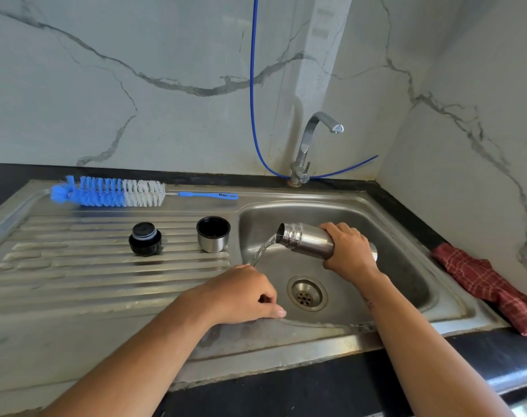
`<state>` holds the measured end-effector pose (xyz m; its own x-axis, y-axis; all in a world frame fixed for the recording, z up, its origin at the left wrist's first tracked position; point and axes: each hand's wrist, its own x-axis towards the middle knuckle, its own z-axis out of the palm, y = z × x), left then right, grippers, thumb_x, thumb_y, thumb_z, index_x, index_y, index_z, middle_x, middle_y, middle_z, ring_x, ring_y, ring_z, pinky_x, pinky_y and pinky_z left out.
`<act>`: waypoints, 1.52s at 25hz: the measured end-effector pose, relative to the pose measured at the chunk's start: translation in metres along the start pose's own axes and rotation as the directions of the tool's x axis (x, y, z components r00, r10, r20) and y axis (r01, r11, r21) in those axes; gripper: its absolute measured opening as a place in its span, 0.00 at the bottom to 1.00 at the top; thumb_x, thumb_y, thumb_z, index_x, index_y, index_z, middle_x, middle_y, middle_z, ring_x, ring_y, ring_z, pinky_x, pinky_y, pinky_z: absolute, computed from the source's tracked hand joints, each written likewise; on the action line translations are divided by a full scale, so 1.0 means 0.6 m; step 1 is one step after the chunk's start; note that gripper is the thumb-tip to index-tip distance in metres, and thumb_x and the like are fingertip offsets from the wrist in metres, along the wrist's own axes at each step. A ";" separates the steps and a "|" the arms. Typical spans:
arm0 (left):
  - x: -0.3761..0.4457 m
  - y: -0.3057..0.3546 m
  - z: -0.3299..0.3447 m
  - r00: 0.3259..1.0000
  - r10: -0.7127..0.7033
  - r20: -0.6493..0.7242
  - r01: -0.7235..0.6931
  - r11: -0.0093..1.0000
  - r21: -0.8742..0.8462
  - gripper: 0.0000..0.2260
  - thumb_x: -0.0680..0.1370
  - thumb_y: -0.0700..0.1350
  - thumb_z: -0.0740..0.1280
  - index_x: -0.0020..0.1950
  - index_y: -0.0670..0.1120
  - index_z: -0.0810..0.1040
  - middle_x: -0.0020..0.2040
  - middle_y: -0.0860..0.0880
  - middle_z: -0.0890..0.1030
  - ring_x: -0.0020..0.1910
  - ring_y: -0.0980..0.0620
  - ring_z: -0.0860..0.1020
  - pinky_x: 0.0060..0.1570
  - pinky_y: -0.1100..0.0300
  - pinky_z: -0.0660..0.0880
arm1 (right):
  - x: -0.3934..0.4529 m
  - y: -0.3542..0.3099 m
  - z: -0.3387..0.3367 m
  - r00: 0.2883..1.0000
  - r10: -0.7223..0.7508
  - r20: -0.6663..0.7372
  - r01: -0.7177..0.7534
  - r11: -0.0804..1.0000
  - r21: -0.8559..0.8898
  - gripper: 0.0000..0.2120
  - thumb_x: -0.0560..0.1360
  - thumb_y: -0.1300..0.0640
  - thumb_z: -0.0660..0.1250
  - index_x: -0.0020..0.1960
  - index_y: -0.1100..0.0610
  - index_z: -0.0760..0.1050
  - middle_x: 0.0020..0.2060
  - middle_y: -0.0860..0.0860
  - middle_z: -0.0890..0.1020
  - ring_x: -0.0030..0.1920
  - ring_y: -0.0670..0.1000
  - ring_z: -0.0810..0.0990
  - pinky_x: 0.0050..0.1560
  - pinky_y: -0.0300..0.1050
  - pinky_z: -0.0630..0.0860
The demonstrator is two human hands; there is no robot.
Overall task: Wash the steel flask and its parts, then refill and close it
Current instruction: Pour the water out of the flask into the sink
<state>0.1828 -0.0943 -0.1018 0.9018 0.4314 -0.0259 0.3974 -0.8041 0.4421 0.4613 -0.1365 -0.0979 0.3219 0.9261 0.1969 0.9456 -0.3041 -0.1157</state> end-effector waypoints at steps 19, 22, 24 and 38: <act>0.001 0.001 -0.002 1.000 0.021 -0.007 -0.021 1.000 0.012 0.18 0.80 0.63 0.64 0.41 0.51 0.82 0.36 0.52 0.82 0.36 0.55 0.79 0.72 0.51 0.66 | 0.000 -0.003 -0.003 0.994 -0.025 -0.103 0.018 0.997 -0.068 0.36 0.68 0.58 0.77 0.72 0.46 0.68 0.61 0.51 0.76 0.64 0.56 0.73 0.77 0.60 0.59; 0.001 -0.001 -0.001 1.000 0.024 -0.002 -0.024 1.000 0.005 0.19 0.80 0.64 0.64 0.40 0.52 0.82 0.36 0.52 0.83 0.36 0.56 0.79 0.71 0.50 0.68 | 0.002 -0.003 -0.004 0.994 -0.028 -0.110 0.018 0.996 -0.084 0.35 0.68 0.59 0.77 0.72 0.46 0.68 0.61 0.51 0.75 0.65 0.57 0.72 0.79 0.61 0.55; 0.002 -0.002 0.000 1.000 0.027 -0.002 -0.027 1.000 0.007 0.19 0.80 0.64 0.64 0.39 0.52 0.82 0.35 0.53 0.82 0.35 0.57 0.79 0.69 0.50 0.70 | 0.002 -0.003 -0.005 0.993 -0.028 -0.111 0.017 0.995 -0.094 0.35 0.68 0.59 0.77 0.72 0.45 0.68 0.62 0.51 0.75 0.66 0.57 0.72 0.79 0.62 0.54; 0.002 -0.004 0.002 1.000 0.024 0.004 -0.024 1.000 0.005 0.18 0.80 0.63 0.65 0.39 0.52 0.81 0.34 0.53 0.81 0.35 0.57 0.79 0.70 0.45 0.71 | 0.007 0.004 -0.010 0.985 -0.020 -0.174 0.002 0.995 -0.104 0.34 0.69 0.59 0.76 0.71 0.44 0.69 0.62 0.51 0.76 0.68 0.58 0.71 0.80 0.64 0.50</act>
<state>0.1834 -0.0925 -0.1040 0.9117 0.4104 -0.0186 0.3764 -0.8164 0.4379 0.4653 -0.1350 -0.0916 0.3062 0.8790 0.3655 0.9460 -0.3239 -0.0134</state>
